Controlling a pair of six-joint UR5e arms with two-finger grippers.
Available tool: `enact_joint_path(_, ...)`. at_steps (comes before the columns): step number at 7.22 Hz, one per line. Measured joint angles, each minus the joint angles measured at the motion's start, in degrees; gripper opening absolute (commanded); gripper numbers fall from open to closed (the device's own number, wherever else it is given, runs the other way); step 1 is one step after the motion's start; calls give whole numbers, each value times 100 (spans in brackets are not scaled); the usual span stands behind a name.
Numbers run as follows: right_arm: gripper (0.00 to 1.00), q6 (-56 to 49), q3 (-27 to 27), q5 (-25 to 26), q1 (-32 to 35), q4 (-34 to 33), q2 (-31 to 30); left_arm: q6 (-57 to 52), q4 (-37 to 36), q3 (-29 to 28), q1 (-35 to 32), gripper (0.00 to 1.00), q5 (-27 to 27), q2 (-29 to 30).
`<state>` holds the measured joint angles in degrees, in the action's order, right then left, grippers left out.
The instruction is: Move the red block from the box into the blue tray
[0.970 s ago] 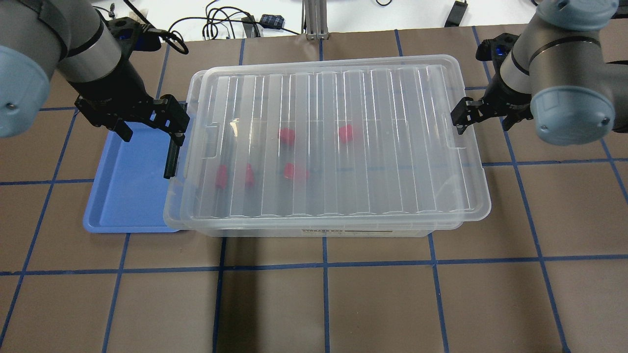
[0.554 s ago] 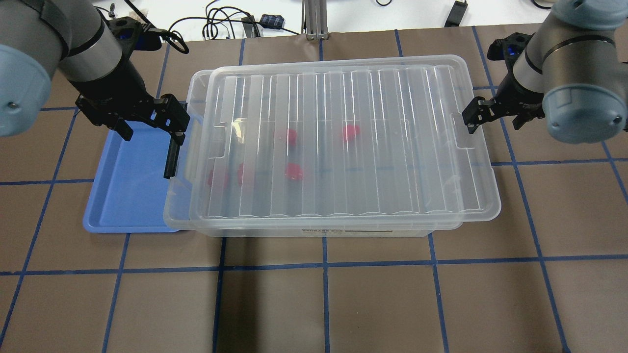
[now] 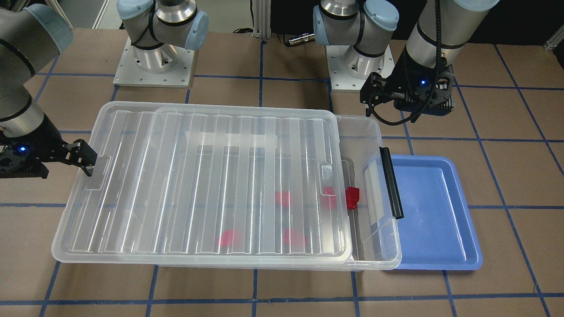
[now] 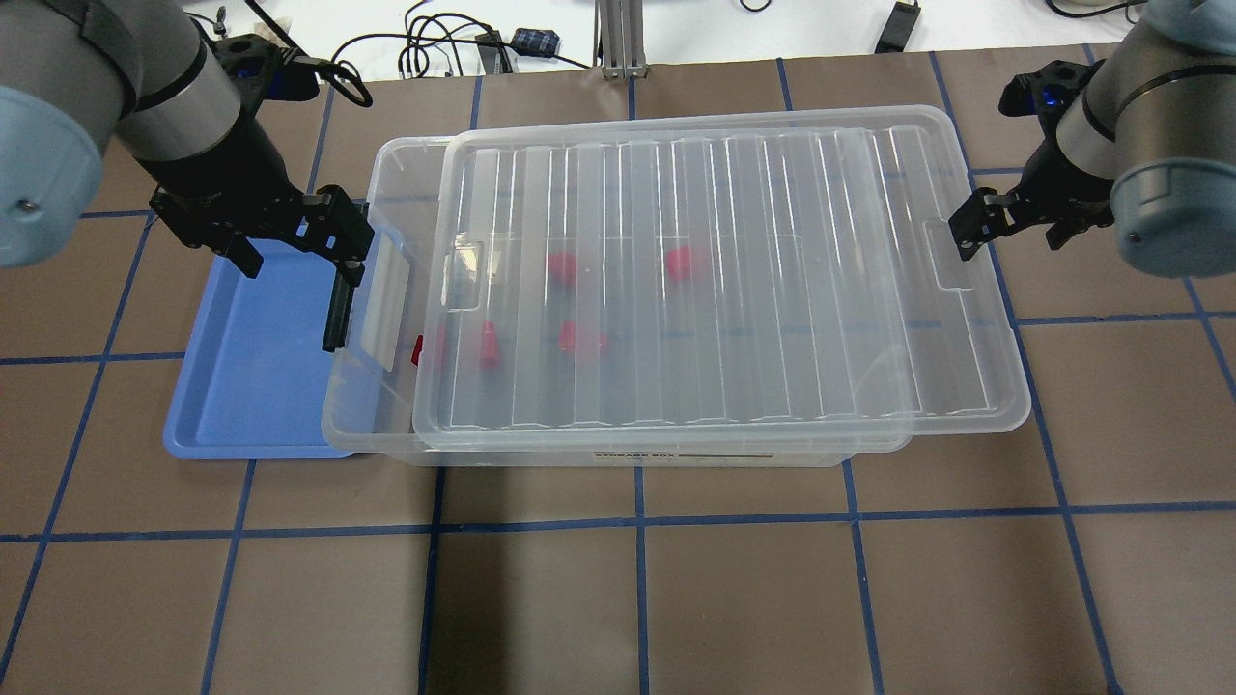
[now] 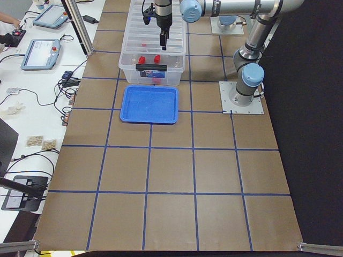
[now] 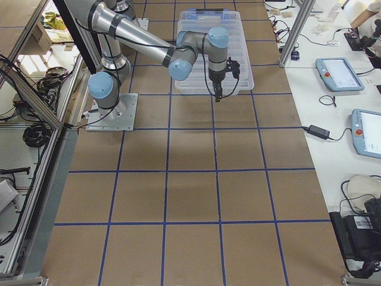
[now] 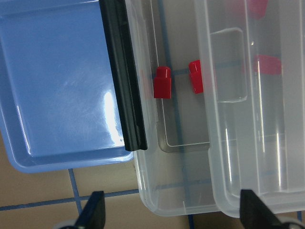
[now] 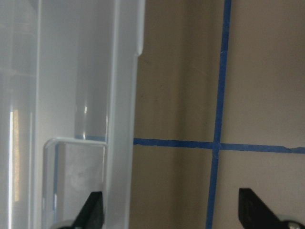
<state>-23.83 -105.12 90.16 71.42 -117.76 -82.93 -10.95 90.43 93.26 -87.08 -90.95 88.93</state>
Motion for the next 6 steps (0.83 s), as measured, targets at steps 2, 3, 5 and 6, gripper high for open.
enact_joint_path(2,100,-414,33,-2,-270,-17,16,0,11,0,72,100,6,6)
enact_joint_path(3,100,-591,48,-3,-396,-18,33,4,3,4,132,100,9,18)
enact_joint_path(5,100,-870,61,1,-625,-96,83,80,-104,13,155,100,21,93)
enact_joint_path(6,100,-989,58,1,-737,-201,95,113,-170,19,131,100,42,161)
